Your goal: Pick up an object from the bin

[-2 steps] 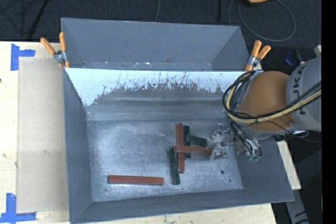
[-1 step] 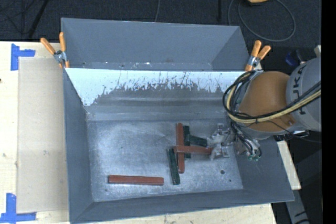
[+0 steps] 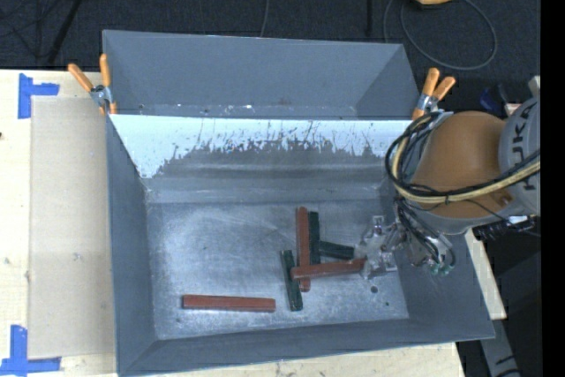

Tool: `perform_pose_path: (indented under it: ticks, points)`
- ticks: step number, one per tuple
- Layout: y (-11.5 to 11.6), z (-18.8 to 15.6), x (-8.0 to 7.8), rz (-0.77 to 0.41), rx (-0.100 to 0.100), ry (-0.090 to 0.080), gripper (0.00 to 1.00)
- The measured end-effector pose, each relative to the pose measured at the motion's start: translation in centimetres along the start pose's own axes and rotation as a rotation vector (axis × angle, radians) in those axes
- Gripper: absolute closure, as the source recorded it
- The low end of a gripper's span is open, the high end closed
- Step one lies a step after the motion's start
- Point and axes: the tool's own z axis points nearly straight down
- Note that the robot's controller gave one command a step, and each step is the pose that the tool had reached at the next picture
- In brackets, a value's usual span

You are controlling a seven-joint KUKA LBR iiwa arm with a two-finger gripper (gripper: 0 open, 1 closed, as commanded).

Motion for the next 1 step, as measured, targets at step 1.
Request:
perform_pose_path:
  ticks: [1]
  points:
    - [-0.46,-12.58,-0.99,0.042,0.0,-0.003,1.0]
